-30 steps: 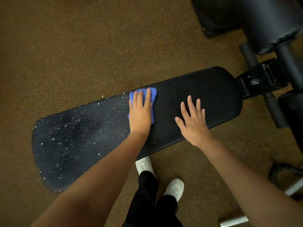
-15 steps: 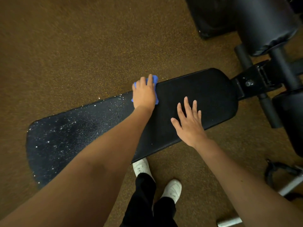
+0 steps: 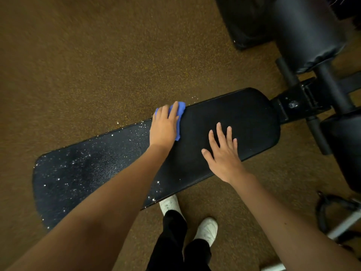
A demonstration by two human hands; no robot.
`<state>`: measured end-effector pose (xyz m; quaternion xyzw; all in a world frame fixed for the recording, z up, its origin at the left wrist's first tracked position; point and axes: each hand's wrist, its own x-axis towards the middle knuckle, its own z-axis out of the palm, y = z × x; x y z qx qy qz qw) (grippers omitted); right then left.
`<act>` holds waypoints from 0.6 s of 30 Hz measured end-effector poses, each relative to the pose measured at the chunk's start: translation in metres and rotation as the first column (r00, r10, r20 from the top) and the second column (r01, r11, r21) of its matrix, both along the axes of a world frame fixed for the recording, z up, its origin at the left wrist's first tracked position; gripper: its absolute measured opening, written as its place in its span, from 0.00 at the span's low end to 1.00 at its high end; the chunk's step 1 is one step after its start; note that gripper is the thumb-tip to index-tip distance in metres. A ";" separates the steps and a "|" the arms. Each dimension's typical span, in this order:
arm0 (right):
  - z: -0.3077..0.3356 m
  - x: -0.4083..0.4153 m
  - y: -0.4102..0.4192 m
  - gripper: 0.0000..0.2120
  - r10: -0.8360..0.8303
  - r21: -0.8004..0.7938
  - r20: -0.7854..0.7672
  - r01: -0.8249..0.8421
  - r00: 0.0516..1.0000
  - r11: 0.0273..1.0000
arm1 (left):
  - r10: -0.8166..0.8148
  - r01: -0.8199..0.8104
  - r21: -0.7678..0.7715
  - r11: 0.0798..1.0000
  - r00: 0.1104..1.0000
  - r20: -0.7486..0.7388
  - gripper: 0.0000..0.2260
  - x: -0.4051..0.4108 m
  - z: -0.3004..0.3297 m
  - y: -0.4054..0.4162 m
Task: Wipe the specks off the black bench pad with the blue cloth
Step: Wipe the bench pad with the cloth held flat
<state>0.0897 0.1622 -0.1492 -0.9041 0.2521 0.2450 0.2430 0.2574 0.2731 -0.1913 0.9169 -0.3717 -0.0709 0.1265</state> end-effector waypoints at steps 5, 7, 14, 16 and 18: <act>-0.001 0.001 0.003 0.31 0.002 -0.017 -0.002 -0.002 1.000 1.000 | -0.035 0.035 -0.033 0.999 0.999 0.013 0.24 -0.016 0.000 -0.014; -0.001 0.000 0.003 0.31 0.005 -0.017 0.003 -0.005 1.000 1.000 | -0.142 0.144 -0.054 0.988 0.989 0.037 0.24 -0.023 -0.003 -0.005; 0.000 -0.004 -0.004 0.31 0.038 0.009 0.023 -0.039 0.999 0.999 | -0.275 0.284 -0.090 0.955 0.956 0.098 0.27 -0.028 -0.008 0.040; -0.002 -0.005 -0.004 0.31 0.037 0.012 0.024 -0.038 0.999 0.999 | -0.122 0.125 -0.098 0.987 0.992 0.034 0.27 -0.030 -0.005 0.025; -0.003 -0.005 -0.002 0.30 0.029 0.009 0.028 -0.029 0.999 1.000 | -0.028 0.026 -0.111 0.993 1.000 -0.015 0.23 -0.039 -0.002 0.012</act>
